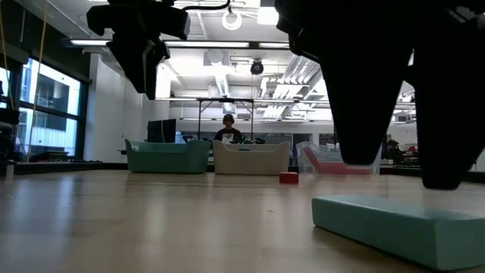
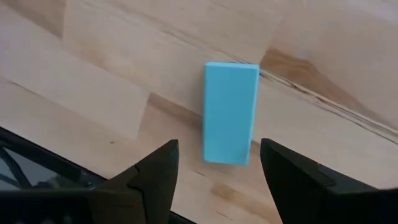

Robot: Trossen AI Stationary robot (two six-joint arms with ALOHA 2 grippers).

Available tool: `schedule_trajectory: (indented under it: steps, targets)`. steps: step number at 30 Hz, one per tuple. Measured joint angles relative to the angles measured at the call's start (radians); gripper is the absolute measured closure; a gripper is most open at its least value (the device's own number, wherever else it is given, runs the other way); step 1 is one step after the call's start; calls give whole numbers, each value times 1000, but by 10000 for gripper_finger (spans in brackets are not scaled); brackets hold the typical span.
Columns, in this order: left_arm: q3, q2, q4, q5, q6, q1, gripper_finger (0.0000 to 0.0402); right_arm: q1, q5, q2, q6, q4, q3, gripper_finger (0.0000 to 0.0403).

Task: Sort & place blocks by color
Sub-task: Put the light blue block into the green bin

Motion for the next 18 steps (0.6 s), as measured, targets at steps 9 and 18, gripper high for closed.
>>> schedule_trajectory:
  steps: [9,18]
  targets:
    - [0,0,1,0,0,0,227,1,5,35,-2,14,0,187]
    - [0,0,2,0,8,0,227,6,-14,39,0,12,-17,187]
